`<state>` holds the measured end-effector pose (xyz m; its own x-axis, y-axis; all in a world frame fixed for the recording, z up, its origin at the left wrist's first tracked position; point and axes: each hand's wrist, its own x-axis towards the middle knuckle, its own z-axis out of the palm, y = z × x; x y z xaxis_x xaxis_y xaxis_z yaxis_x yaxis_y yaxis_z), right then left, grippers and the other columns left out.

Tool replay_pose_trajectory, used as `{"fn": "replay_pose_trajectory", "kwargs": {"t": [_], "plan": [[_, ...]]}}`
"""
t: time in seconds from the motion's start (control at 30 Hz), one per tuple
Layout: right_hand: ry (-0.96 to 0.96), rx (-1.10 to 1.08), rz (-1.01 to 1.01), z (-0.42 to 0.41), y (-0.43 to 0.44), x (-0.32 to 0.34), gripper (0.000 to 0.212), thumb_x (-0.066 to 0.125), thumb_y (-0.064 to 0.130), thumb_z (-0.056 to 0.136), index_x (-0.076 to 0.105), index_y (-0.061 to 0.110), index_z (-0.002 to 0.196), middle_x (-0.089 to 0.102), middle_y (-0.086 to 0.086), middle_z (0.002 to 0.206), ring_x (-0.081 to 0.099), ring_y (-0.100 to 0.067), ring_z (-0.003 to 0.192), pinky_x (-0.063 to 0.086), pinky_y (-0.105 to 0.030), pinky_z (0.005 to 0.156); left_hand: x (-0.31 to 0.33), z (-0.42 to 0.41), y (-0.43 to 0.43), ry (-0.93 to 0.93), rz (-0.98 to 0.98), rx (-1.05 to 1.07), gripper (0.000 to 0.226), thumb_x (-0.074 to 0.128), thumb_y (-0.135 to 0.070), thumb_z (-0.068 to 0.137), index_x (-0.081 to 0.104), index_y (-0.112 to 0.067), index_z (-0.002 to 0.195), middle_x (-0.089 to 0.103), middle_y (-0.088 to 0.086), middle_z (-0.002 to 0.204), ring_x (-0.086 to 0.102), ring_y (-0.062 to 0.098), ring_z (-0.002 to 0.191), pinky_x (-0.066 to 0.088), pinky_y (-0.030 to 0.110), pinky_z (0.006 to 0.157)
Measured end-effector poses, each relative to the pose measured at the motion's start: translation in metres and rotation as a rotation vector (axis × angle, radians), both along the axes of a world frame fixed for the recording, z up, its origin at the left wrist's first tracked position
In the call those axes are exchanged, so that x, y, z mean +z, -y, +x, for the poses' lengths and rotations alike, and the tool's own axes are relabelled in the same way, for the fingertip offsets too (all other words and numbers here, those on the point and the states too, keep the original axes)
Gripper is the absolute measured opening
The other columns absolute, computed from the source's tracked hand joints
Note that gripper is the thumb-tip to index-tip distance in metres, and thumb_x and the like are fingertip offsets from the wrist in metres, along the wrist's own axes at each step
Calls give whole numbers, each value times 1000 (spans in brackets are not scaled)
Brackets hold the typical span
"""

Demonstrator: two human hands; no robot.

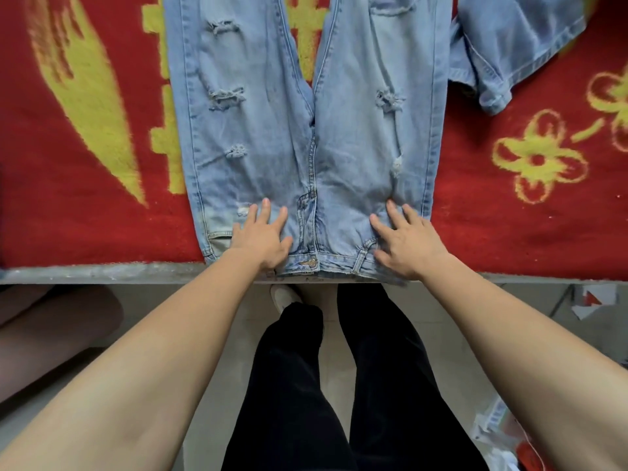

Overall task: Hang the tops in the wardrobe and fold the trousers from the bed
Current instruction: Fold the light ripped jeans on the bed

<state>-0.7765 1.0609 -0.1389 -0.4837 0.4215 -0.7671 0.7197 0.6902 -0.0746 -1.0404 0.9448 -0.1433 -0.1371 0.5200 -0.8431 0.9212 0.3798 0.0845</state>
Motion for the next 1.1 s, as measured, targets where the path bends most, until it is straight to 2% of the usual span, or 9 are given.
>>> {"fn": "replay_pose_trajectory", "kwargs": {"t": [0.07,0.17,0.23,0.43,0.63,0.8,0.87,1.0,1.1], "plan": [[30,39,-43,-9,-13,11,67,45,52,95,23,30,154,15,-12,163,24,-36,144,34,-45,110,10,-4,-7,17,-47,-17,65,32,-44,101,2,-28,157,-9,7,164,-2,30,151,22,55,117],[-43,-7,-26,-25,-42,26,41,44,40,97,50,24,135,49,-10,134,50,-32,122,50,-44,92,30,-12,-22,9,-26,-19,60,35,-40,102,14,-25,156,6,7,164,12,29,149,30,51,114],[-128,-92,-37,-43,-70,34,40,43,36,99,51,21,134,52,-9,128,52,-32,120,51,-45,91,43,-23,-39,-35,30,45,61,36,-41,102,13,-24,156,3,10,164,10,29,149,27,51,114],[-381,-92,135,-119,-168,38,64,43,40,101,20,19,157,11,-20,162,19,-35,147,26,-45,117,59,-80,-119,-207,276,161,68,35,-44,102,2,-23,157,-13,11,163,-10,27,150,12,51,120],[-450,-133,295,-214,-241,-4,77,33,58,99,-4,26,158,-20,-17,162,-14,-37,150,0,-54,121,25,-158,-212,-276,472,173,66,37,-40,101,9,-17,156,-5,14,163,-5,29,150,12,49,120],[-294,-209,291,-246,-260,-64,93,16,81,86,-8,27,157,-24,-17,161,-22,-37,148,-10,-58,118,-3,-226,-297,-335,669,116,43,43,-28,97,45,-5,133,43,24,137,38,39,126,35,52,100],[-322,-223,346,-245,-258,-81,94,12,84,83,-6,29,157,-21,-17,162,-20,-36,149,-10,-58,118,-10,-250,-330,-357,686,85,36,43,-25,95,50,-2,122,47,25,125,42,41,116,36,52,93],[-347,-240,380,-246,-259,-89,94,9,86,81,-4,31,157,-16,-16,163,-18,-34,150,-10,-56,118,-21,-288,-384,-384,684,99,47,43,-27,93,43,2,130,36,27,141,33,42,129,33,53,102],[-325,-231,353,-247,-259,-85,94,10,85,81,-7,31,157,-20,-16,163,-20,-35,149,-12,-56,118,-18,-298,-405,-438,762,157,74,44,-38,93,16,-5,152,1,24,161,2,39,149,21,52,113]]}}
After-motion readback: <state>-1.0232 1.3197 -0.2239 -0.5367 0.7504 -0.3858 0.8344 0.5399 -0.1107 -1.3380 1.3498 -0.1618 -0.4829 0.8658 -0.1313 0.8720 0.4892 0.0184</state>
